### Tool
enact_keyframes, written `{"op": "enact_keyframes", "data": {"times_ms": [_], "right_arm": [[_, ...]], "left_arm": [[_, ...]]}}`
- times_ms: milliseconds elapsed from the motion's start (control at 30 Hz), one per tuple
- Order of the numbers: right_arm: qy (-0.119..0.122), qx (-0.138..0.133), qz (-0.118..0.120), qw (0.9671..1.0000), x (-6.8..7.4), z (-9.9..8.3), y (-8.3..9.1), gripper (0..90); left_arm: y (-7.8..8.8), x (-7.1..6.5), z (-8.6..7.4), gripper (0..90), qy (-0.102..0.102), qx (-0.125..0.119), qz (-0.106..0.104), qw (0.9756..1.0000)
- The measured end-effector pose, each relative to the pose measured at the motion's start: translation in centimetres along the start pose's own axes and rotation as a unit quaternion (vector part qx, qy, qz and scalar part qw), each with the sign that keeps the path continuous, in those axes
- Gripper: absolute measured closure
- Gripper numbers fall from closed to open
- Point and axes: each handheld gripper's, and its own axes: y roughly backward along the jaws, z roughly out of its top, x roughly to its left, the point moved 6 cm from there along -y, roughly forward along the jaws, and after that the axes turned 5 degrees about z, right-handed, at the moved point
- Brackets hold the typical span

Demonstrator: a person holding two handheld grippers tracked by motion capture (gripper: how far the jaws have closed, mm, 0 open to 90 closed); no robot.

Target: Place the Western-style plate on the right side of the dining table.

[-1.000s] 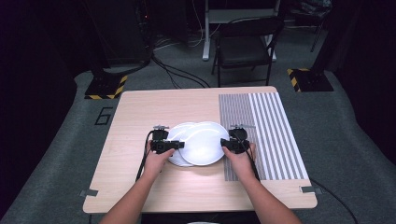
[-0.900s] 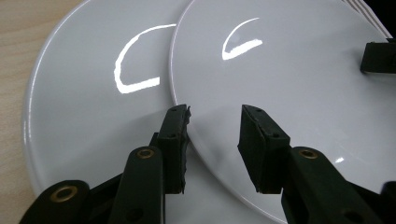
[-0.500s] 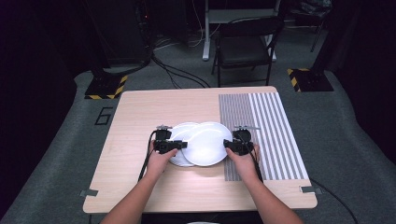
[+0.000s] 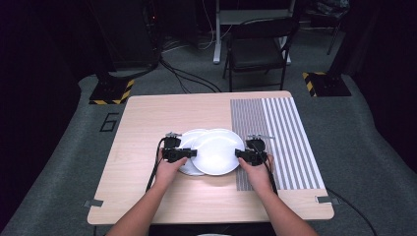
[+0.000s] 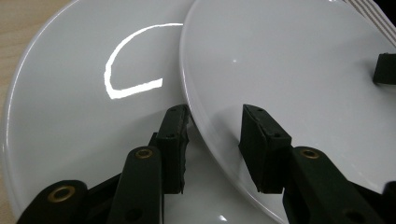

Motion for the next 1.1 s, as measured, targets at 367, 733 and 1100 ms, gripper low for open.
{"op": "enact_keyframes", "data": {"times_ms": [367,733,1100], "right_arm": [[0.011,-0.002,-0.003,0.9999,0.2,-0.2,0.3,61.7],[0.028,0.003,-0.006,0.9996,0.4,-0.9,1.6,62.0],[0.016,0.012,0.000,0.9998,0.2,-1.7,1.8,61.3]], "left_arm": [[-0.3,-0.5,-0.3,56.0,-0.007,0.002,0.005,1.0000],[-0.4,-0.9,-0.4,55.9,-0.018,-0.004,0.018,0.9997],[-0.1,-1.3,-0.4,54.8,-0.015,-0.004,0.003,0.9999]]}}
